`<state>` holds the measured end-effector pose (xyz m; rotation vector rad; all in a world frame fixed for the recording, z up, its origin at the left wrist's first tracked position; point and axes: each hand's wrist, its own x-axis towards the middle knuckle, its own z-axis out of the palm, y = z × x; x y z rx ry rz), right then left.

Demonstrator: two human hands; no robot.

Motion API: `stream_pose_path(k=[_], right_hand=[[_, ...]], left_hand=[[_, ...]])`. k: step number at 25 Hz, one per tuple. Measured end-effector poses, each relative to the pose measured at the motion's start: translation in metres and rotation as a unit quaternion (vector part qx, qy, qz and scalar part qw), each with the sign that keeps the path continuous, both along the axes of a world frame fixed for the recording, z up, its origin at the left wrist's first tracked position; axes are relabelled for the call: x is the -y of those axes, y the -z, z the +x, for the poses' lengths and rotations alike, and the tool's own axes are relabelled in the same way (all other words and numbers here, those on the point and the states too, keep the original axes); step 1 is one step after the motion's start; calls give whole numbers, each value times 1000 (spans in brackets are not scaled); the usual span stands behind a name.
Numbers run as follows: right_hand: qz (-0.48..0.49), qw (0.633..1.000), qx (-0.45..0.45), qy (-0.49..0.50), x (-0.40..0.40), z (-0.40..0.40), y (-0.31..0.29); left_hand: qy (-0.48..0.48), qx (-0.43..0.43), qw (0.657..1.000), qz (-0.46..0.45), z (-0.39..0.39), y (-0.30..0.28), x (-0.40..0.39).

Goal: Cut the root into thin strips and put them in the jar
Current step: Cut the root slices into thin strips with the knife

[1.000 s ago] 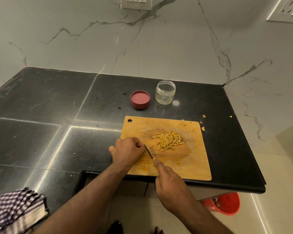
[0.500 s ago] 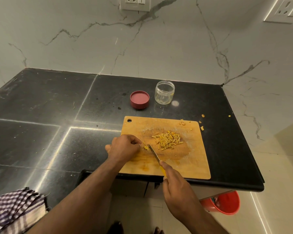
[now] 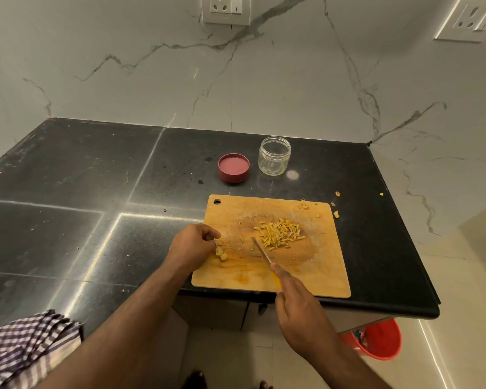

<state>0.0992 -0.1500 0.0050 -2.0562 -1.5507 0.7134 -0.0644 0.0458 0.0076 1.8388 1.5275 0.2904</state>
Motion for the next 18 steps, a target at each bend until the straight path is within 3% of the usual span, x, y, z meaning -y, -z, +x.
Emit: stream_pose_path(k=[4, 10, 15, 18], right_hand=[[-11, 999, 1, -38, -14, -13, 3], [15, 999, 0, 46, -11, 6, 5], [15, 999, -37, 13, -8, -6, 4], [11, 999, -43, 19, -7, -6, 4]], left_hand=[[12, -15, 1000, -6, -3, 1, 1], [40, -42, 998, 8, -9, -2, 4], [136, -155, 974, 96, 1, -6, 12], [180, -198, 958, 101, 2, -10, 12]])
